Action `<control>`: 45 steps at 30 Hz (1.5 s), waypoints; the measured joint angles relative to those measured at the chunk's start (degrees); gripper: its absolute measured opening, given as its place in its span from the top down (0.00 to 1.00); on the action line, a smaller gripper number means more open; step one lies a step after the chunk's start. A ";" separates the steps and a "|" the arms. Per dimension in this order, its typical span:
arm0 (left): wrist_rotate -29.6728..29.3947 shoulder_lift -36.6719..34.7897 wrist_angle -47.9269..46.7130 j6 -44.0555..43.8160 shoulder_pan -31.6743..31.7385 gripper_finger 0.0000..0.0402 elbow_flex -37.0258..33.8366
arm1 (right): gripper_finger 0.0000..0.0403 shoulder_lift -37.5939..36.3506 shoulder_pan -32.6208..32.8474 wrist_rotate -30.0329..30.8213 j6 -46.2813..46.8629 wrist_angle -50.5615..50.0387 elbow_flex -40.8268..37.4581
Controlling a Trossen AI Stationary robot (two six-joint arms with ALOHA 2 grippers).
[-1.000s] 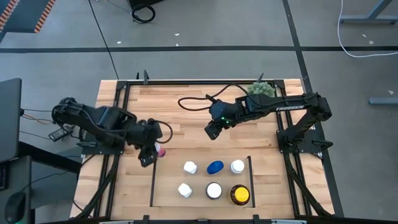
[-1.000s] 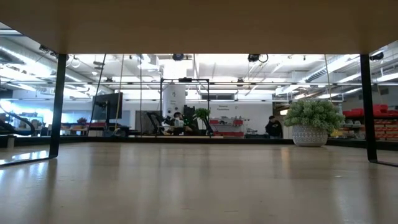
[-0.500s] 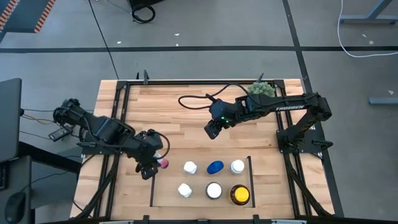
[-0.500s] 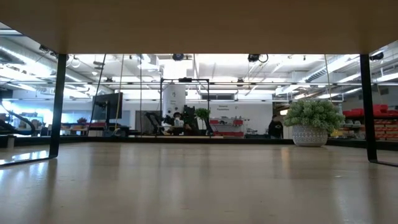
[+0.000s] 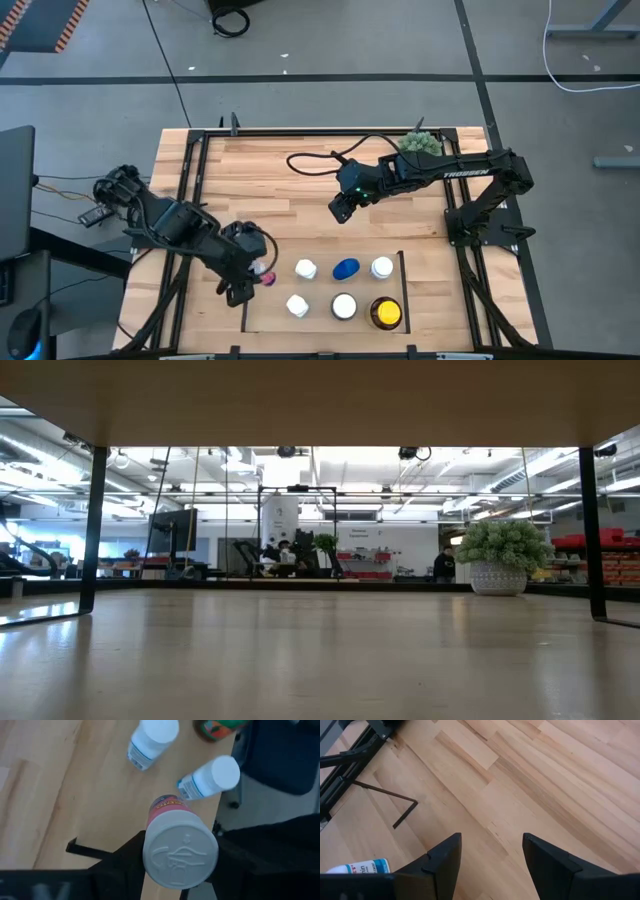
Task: Pick and place medicine bottles onto shelf by color
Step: Put the pink medicine bottle on the shelf
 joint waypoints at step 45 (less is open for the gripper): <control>2.74 16.32 -11.41 -0.08 -5.41 0.52 14.06 | 0.46 0.02 5.68 4.98 1.62 -0.11 0.00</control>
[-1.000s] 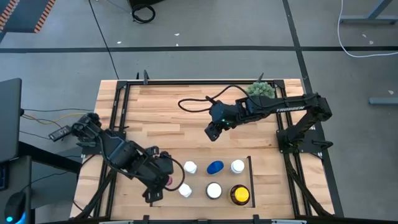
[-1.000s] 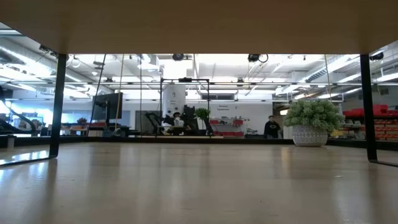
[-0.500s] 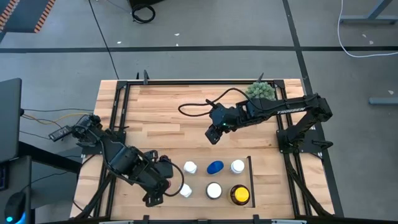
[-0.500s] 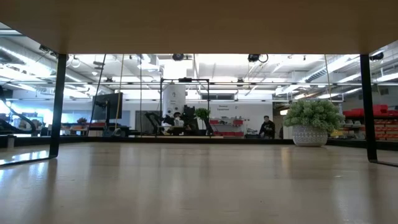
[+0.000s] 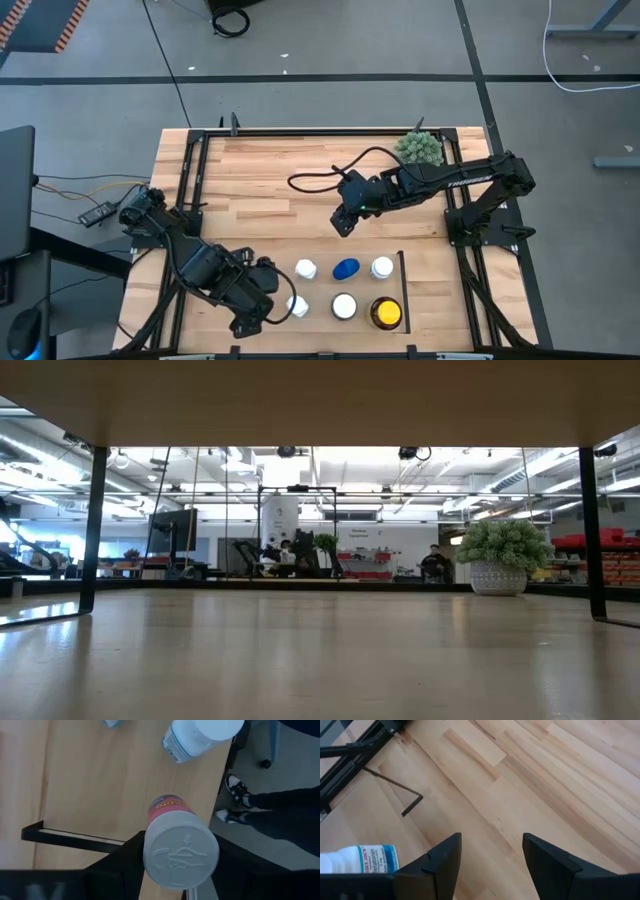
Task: Pick and place medicine bottles onto shelf by color
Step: Put the pink medicine bottle on the shelf
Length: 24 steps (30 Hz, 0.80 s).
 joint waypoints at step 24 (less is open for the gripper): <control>0.66 -0.02 2.01 4.51 2.11 0.54 0.00 | 0.46 0.00 -0.03 3.04 9.02 -0.13 0.00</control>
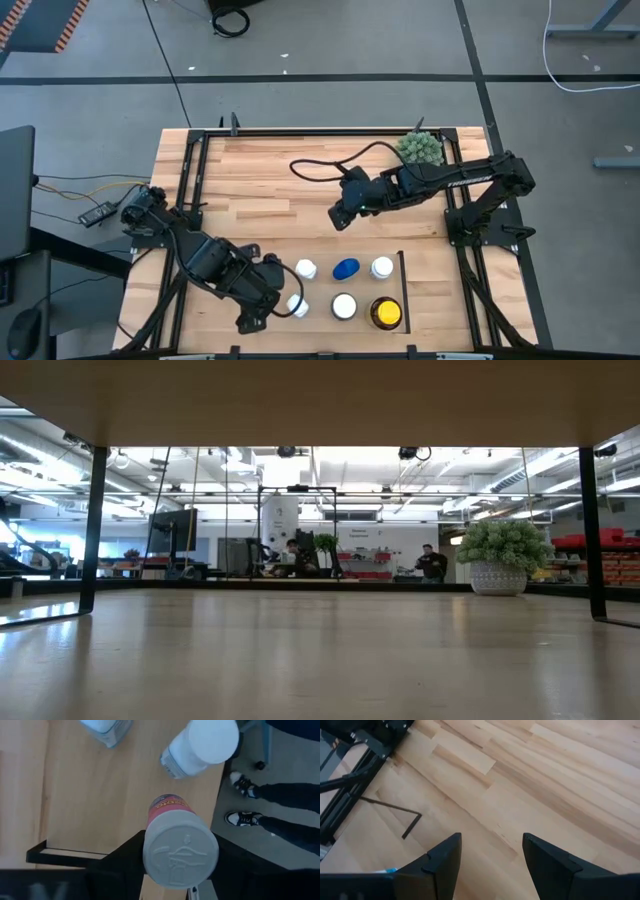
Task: Pick and place medicine bottles onto shelf by color
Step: Put the pink medicine bottle on the shelf
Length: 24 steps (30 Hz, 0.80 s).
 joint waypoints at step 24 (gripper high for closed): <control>-0.98 0.88 0.47 -10.21 -3.37 0.55 0.04 | 0.46 0.02 2.67 0.61 -4.14 -0.22 0.00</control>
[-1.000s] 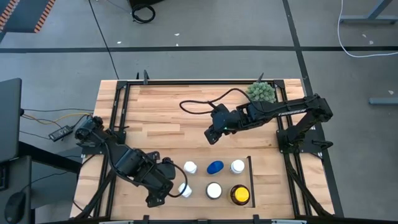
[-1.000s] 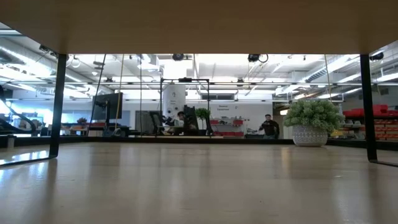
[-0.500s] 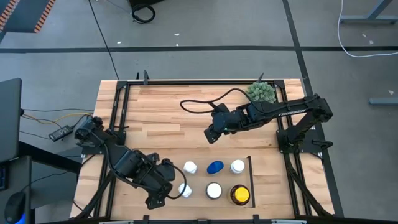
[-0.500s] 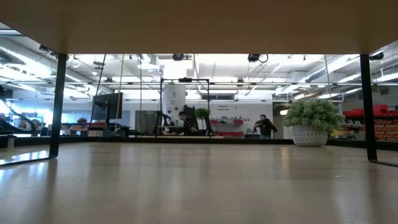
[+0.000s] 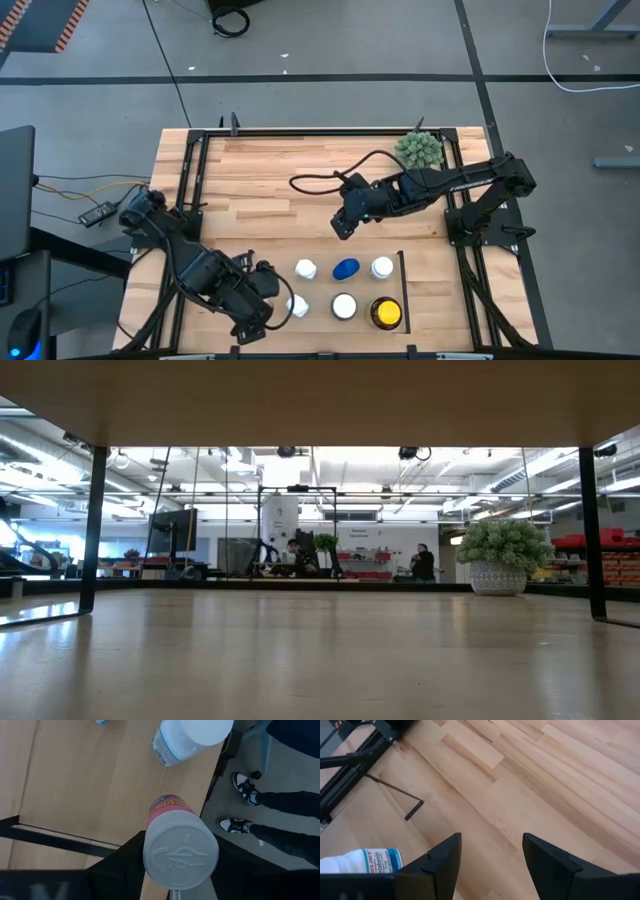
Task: Pick and place medicine bottles onto shelf by color
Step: Put the pink medicine bottle on the shelf
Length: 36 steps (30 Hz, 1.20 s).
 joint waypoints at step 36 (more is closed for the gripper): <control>-1.82 1.35 2.68 -3.51 0.74 0.54 0.00 | 0.46 0.00 -0.02 0.13 -2.95 0.04 -0.02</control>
